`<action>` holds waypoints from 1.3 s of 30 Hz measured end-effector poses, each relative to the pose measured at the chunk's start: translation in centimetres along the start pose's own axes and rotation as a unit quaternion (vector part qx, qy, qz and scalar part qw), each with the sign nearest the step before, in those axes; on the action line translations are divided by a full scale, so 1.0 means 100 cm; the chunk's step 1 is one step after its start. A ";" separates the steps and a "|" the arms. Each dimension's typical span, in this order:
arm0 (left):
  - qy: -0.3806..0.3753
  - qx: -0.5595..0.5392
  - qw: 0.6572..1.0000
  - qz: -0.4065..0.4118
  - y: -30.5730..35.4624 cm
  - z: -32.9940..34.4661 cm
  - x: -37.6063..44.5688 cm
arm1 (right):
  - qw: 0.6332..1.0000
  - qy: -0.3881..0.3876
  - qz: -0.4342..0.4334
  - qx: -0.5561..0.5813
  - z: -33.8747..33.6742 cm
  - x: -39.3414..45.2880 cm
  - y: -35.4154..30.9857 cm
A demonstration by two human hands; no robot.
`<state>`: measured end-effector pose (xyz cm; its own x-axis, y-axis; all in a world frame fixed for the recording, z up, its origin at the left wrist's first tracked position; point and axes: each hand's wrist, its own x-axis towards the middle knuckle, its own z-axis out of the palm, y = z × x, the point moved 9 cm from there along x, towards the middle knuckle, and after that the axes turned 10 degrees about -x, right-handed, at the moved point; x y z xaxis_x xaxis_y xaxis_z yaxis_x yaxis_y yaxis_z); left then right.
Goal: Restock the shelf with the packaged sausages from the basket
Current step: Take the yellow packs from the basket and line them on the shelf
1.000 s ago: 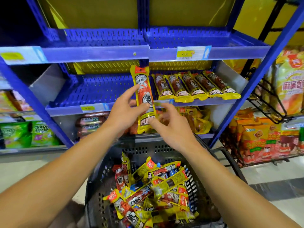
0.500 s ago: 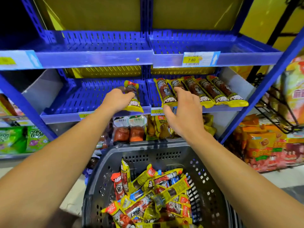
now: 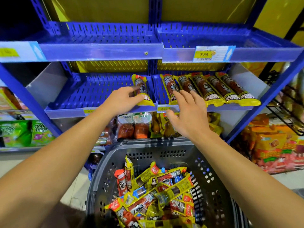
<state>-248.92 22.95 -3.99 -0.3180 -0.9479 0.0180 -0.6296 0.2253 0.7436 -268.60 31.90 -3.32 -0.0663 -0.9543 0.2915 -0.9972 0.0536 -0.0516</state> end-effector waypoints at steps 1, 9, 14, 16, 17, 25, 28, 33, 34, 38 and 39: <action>0.004 0.013 1.000 -0.004 0.000 0.002 0.002 | 1.000 -0.002 -0.001 -0.003 0.001 0.000 0.000; -0.017 0.042 0.999 -0.024 0.000 0.008 0.011 | 1.000 -0.003 0.001 -0.014 0.002 -0.003 0.001; -0.036 0.051 0.998 -0.030 0.001 0.007 0.008 | 1.000 -0.014 0.001 -0.017 0.001 -0.003 0.000; -0.040 0.040 0.998 -0.039 0.002 0.006 0.006 | 1.000 -0.010 -0.001 -0.016 0.000 -0.003 -0.001; -0.044 0.034 0.998 -0.040 0.003 0.006 0.005 | 1.000 -0.009 0.000 -0.014 -0.001 -0.003 -0.001; -0.061 0.042 0.996 -0.043 0.002 0.010 0.011 | 1.000 -0.021 0.005 -0.013 -0.005 -0.005 0.000; -0.055 0.066 0.996 -0.036 0.007 0.008 0.006 | 1.000 -0.018 0.003 -0.007 -0.011 -0.008 0.000; -0.018 0.102 0.994 -0.020 0.020 -0.001 -0.021 | 1.000 -0.005 -0.010 0.005 -0.023 -0.027 -0.009; -0.005 0.106 0.994 -0.004 0.027 -0.002 -0.031 | 1.000 -0.005 -0.014 0.012 -0.024 -0.034 -0.012; 0.060 0.144 0.980 0.120 0.056 0.001 -0.082 | 0.998 -0.016 -0.049 0.021 -0.019 -0.069 -0.027; 0.066 0.144 0.977 0.141 0.059 0.005 -0.093 | 0.998 -0.018 -0.059 0.022 -0.016 -0.079 -0.031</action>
<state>-249.98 33.24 -0.09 -0.4256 -0.8554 0.2954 -0.7091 0.5180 0.4784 -265.06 39.70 -3.93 0.0526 -0.9634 0.2628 -0.9956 -0.0709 -0.0605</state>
